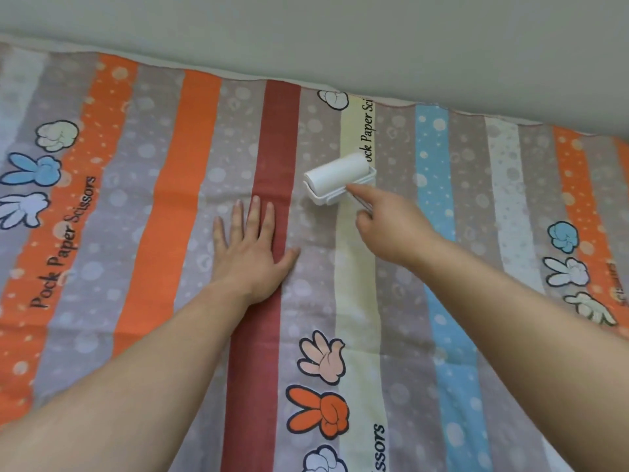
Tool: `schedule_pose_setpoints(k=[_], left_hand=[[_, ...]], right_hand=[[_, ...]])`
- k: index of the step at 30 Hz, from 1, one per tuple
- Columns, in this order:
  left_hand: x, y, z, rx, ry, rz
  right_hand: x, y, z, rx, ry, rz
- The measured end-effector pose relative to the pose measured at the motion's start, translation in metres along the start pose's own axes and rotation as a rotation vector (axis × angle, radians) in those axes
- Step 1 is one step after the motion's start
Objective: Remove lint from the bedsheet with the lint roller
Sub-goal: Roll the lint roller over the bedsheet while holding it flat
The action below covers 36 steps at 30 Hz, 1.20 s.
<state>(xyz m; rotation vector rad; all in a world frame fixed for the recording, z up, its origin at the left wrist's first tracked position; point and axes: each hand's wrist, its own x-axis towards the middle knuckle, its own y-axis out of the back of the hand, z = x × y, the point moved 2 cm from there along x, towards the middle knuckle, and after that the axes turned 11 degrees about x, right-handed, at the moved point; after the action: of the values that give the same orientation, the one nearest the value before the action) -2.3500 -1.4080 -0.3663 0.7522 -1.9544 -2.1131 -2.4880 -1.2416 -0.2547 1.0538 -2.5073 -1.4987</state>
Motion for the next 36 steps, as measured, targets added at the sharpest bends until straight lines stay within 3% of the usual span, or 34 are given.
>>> schedule_pose_setpoints(k=[8, 26, 34, 36], left_hand=[[0.006, -0.004, -0.001, -0.04, -0.024, -0.097], [-0.034, 0.009, 0.024, 0.087, 0.025, -0.093], [-0.036, 0.014, 0.014, 0.01, 0.034, -0.122], [-0.031, 0.014, 0.009, 0.006, 0.031, -0.113]], right_hand=[[0.025, -0.023, 0.012, -0.068, -0.06, -0.029], [-0.167, 0.023, 0.115, -0.264, -0.176, -0.225], [-0.189, 0.086, 0.1, -0.365, -0.253, -0.398], [-0.18, 0.104, 0.08, -0.324, -0.266, -0.359]])
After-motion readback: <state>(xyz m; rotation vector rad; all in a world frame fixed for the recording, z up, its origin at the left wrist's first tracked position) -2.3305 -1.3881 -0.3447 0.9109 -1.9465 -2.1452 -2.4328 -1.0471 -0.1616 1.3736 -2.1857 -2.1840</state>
